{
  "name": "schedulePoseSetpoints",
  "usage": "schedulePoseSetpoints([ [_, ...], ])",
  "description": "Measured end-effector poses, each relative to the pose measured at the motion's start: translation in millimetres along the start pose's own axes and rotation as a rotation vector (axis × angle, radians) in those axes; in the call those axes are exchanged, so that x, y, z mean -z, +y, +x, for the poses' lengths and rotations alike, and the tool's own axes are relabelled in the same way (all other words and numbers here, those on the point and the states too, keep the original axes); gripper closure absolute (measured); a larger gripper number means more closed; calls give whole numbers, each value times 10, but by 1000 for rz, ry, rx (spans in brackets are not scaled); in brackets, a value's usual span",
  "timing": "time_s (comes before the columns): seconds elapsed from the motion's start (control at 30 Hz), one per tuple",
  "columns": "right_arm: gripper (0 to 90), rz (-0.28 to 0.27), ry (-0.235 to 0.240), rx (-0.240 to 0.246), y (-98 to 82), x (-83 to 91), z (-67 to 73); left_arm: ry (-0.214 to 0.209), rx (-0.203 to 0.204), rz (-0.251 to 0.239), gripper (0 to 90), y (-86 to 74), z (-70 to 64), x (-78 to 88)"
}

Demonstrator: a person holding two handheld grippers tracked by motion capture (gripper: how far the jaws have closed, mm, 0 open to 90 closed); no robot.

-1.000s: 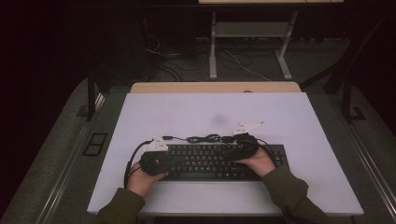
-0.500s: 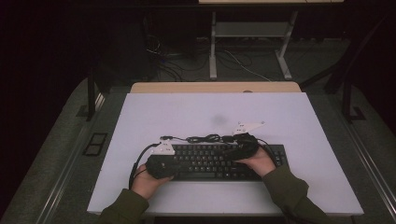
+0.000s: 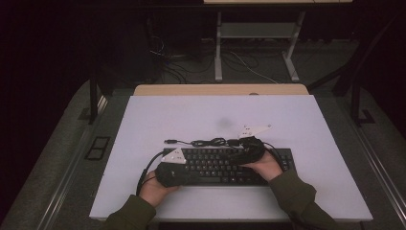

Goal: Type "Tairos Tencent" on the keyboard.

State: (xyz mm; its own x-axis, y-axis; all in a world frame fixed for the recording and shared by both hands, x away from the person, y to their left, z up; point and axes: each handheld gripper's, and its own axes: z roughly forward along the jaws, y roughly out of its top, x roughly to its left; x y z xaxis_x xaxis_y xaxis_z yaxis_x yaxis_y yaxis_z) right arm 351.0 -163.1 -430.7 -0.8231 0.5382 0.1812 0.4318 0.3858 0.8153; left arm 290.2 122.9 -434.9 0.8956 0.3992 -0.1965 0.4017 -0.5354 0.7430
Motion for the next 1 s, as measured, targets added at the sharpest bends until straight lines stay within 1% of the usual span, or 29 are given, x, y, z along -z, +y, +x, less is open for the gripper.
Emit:
schedulePoseSetpoints([
  [0.1, 311, 2, 1, 3, -1, -2, 2, -2, -2, 10, 894, -4, -5, -19],
  [0.47, 311, 2, 1, 4, -2, -2, 3, -1, -2, 8, 894, -10, 9, -17],
  [0.5, 311, 2, 0, 2, -2, -1, 5, 1, 1, 12, 894, -12, 8, -21],
  [0.53, 311, 2, 1, 2, -2, -1, 6, 6, -7, 23, 894, -16, 9, -32],
  [0.6, 311, 2, 0, 3, -3, -1, 6, 0, -3, 20, 894, -19, 17, -33],
  [0.83, 311, 0, -1, 3, 1, 1, 10, 10, -11, 20, 894, -5, 12, -14],
  [1.0, 310, -1, -1, 3, 1, 3, 10, 9, -3, -6, 894, 8, 17, 20],
])
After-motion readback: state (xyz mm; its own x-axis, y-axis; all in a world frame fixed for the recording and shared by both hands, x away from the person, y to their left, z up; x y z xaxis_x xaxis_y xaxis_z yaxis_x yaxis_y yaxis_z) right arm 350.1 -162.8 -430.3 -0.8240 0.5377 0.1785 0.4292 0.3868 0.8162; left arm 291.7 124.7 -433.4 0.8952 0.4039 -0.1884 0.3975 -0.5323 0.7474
